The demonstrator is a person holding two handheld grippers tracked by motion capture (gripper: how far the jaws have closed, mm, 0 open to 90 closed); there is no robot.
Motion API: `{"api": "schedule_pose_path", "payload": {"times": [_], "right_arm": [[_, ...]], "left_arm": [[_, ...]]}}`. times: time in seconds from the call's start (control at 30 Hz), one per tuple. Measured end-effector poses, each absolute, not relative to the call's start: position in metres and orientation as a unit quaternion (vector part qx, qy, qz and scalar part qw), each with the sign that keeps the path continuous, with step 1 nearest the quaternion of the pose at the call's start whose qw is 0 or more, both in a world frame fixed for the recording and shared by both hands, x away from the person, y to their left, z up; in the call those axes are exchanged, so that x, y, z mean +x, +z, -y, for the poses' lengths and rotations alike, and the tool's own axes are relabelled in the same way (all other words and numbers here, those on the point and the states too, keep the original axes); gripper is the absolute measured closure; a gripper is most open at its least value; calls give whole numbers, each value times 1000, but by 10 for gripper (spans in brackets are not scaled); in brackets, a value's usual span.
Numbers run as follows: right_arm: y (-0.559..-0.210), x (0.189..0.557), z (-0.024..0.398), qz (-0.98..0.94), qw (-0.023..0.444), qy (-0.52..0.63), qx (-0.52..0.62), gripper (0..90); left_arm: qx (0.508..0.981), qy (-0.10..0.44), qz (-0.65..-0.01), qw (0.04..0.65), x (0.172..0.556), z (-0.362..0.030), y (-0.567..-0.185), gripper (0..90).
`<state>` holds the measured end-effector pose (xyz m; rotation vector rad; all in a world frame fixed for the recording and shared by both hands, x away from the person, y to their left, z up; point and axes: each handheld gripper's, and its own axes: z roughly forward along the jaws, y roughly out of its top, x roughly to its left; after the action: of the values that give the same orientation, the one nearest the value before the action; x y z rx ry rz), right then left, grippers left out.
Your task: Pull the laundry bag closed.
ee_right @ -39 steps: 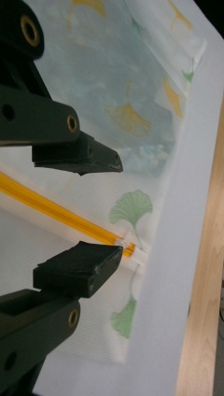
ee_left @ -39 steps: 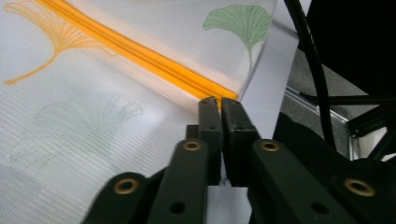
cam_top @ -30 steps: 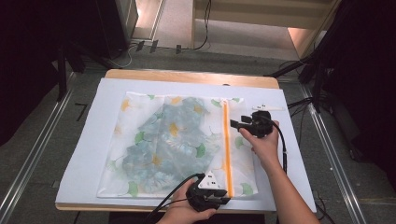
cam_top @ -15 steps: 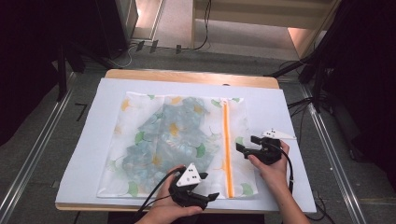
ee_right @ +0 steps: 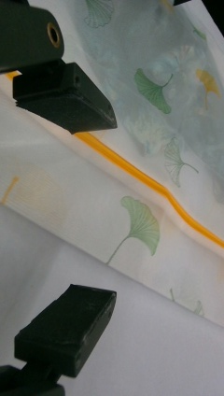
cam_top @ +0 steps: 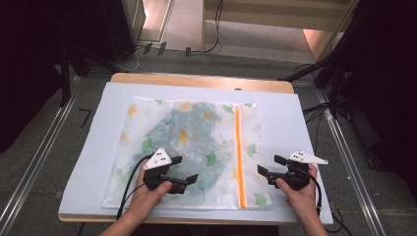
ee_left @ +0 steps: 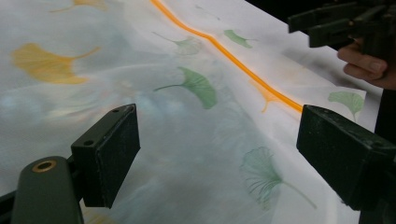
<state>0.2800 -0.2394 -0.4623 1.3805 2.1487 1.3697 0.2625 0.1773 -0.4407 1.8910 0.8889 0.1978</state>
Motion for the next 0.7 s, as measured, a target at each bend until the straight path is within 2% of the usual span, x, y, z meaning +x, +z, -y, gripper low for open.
{"api": "schedule_pose_path", "payload": {"times": [0.7], "right_arm": [[-460,241,274,-725,140,462,491,153]], "left_arm": [[754,152,-443,461,254,-287,-439,139]]}}
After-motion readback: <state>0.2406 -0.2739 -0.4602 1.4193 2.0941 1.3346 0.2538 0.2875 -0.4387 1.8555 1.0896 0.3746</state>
